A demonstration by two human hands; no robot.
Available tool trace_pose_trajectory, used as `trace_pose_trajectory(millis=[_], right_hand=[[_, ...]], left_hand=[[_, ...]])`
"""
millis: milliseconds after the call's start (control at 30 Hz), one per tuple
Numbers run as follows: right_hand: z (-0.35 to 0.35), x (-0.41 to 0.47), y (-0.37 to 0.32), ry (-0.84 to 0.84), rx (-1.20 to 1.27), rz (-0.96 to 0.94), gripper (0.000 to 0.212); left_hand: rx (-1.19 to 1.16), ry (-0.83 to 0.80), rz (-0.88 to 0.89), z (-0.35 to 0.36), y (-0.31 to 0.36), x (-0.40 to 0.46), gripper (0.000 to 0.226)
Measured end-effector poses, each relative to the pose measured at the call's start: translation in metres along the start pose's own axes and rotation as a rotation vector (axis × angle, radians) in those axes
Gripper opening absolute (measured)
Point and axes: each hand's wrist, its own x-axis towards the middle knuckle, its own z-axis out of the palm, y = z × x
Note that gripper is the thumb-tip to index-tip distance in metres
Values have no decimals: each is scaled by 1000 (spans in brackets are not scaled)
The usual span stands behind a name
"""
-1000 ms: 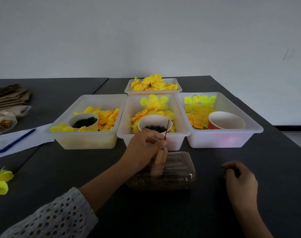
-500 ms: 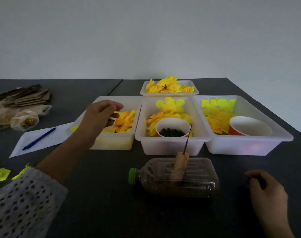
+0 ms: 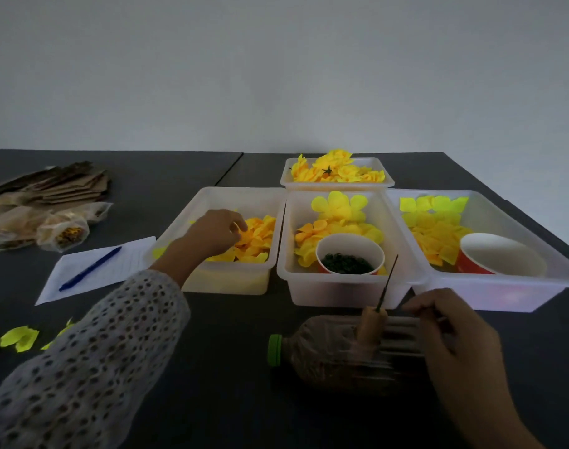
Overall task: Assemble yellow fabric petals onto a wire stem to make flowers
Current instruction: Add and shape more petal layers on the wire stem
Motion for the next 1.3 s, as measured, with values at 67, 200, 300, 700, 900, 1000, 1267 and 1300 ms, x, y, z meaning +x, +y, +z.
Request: trace_pose_trajectory(millis=[67, 200, 300, 700, 900, 1000, 1267, 1300], right_hand=[[6, -3, -2, -23, 1, -17, 38], [13, -8, 2, -84, -10, 2, 41], [16, -13, 4, -113, -73, 4, 41], [8, 0, -9, -85, 37, 158, 39], [3, 21, -47, 68, 93, 69, 33], [6, 34, -72, 100, 173, -3, 23], [8, 65, -105, -139, 235, 134, 44], [7, 67, -106, -158, 244, 115, 42]], left_hand=[[135, -156, 11, 3, 10, 6, 19], [470, -415, -47, 0, 25, 13, 28], [502, -524, -12, -5, 30, 16, 30], [-162, 11, 264, -48, 9, 21, 16], [-421, 287, 359, -73, 63, -14, 19], [-563, 314, 436, -80, 93, -34, 21], [-882, 188, 527, -67, 151, -73, 6], [-927, 165, 530, -64, 156, -76, 5]])
